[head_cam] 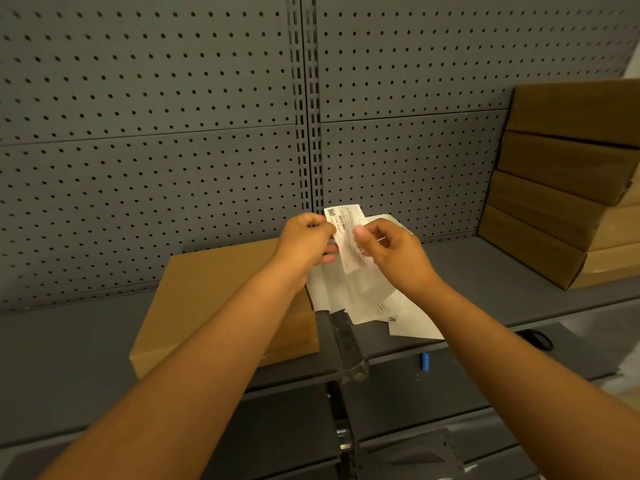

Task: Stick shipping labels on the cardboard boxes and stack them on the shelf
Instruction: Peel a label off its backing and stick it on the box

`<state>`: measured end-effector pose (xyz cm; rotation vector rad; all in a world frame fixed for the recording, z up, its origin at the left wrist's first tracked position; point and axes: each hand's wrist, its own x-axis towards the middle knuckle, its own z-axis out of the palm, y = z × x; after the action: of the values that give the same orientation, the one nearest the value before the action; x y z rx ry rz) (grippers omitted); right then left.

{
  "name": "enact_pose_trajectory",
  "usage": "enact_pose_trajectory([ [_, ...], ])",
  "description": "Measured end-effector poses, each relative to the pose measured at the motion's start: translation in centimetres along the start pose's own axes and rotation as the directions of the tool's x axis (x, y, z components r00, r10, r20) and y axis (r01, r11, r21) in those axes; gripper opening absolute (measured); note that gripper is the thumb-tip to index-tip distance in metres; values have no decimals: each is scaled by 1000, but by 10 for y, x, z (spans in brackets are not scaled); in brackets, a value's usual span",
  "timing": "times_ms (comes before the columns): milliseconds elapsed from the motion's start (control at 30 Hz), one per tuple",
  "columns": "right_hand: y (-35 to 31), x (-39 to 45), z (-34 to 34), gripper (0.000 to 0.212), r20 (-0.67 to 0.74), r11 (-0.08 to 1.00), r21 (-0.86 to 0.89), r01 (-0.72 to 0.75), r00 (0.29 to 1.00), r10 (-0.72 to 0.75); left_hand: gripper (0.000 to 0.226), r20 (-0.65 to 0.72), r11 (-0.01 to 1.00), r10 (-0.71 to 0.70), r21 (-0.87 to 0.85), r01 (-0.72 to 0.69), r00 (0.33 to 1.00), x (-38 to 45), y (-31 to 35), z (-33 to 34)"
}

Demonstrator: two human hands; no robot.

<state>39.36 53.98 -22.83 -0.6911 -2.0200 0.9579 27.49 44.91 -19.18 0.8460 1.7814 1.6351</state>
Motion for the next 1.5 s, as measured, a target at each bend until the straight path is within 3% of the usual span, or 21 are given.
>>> enact_pose_trajectory([
  [167, 7, 6, -5, 28, -106, 987, -26, -161, 982, 158, 14, 45, 1000, -13, 17, 13, 999, 4, -1, -20],
  [333, 9, 8, 0, 38, 21, 956, -3, -293, 956, 293, 18, 62, 998, 21, 56, -25, 998, 3, -5, -35],
  [533, 15, 6, 9, 37, 121, 946, -110, -306, 940, 318, 19, 35, 994, 37, 99, -40, 999, 3, -8, -45],
  [633, 9, 6, 11, 29, 105, 949, -7, -315, 944, 314, 19, 38, 993, 35, 109, -39, 999, 3, -10, -51],
  [767, 1, 8, 14, 21, 190, 957, 106, -269, 950, 246, 19, 39, 995, 46, 89, -50, 998, 2, -11, -58],
  [933, 2, 7, 20, 26, 242, 954, 60, -293, 932, 271, 17, 12, 992, 60, 113, -61, 998, 2, -13, -65],
  [1100, 12, 4, 26, 40, 349, 948, -99, -302, 882, 318, 16, -20, 990, 62, 126, -59, 998, 5, -15, -70],
  [1233, 11, 4, 28, 53, 240, 946, -140, -292, 917, 318, 17, -22, 993, 57, 109, -54, 998, 5, -16, -76],
  [1333, 0, 10, 30, 40, 149, 969, -3, -247, 958, 245, 15, -1, 995, 51, 87, -51, 999, 3, -15, -81],
  [1500, -17, 22, 41, 19, 156, 968, 99, -230, 965, 213, 15, 17, 998, 47, 42, -47, 999, -2, -13, -95],
])
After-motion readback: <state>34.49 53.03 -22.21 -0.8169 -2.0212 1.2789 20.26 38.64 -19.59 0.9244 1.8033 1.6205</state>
